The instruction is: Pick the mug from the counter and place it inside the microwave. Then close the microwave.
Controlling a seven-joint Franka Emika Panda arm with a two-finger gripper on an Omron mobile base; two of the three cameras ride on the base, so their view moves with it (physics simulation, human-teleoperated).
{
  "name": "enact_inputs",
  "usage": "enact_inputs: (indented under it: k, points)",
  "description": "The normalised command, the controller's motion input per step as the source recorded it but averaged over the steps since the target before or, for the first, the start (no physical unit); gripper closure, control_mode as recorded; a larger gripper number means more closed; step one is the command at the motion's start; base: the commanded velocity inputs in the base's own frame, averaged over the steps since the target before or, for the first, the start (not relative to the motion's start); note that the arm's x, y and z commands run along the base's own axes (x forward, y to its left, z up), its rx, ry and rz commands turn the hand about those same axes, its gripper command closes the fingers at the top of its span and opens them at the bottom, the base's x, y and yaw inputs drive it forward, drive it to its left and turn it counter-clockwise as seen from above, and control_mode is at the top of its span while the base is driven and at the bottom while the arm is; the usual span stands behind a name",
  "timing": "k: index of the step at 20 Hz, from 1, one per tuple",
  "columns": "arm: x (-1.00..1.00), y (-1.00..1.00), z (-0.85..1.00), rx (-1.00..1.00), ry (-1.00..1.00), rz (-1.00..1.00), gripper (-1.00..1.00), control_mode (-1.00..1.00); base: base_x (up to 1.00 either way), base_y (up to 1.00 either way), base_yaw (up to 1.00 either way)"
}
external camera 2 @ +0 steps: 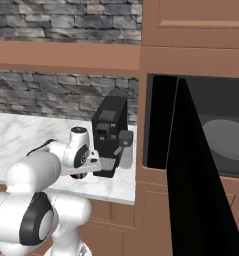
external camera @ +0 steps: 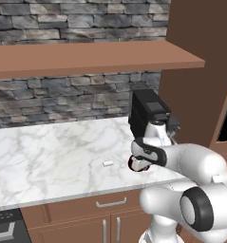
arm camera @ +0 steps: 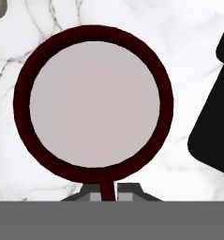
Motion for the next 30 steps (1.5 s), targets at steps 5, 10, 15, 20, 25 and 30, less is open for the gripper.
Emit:
enact_inputs:
  k: [5,10,15,20,25,30]
  points:
    - [-0.40,0.00,0.25,0.00,0.00,0.00,1.00,-1.00,0.00,0.00,0.00]
    - [-0.15,0.09,0.27,0.00,0.00,0.00,1.00,-1.00,0.00,0.00,0.00]
    - [0.00,0.04,0.34,-0.03,0.00,-0.01,1.00,-1.00,0.00,0.00,0.00]
    - [-0.03,0.00,0.35,-0.06,0.00,-0.05,1.00,-1.00,0.00,0.00,0.00]
    - [-0.19,0.00,0.36,-0.05,0.00,-0.08,1.00,-1.00,0.00,0.00,0.00]
    - [-0.38,0.00,0.37,0.00,0.00,-0.07,1.00,-1.00,0.00,0.00,0.00]
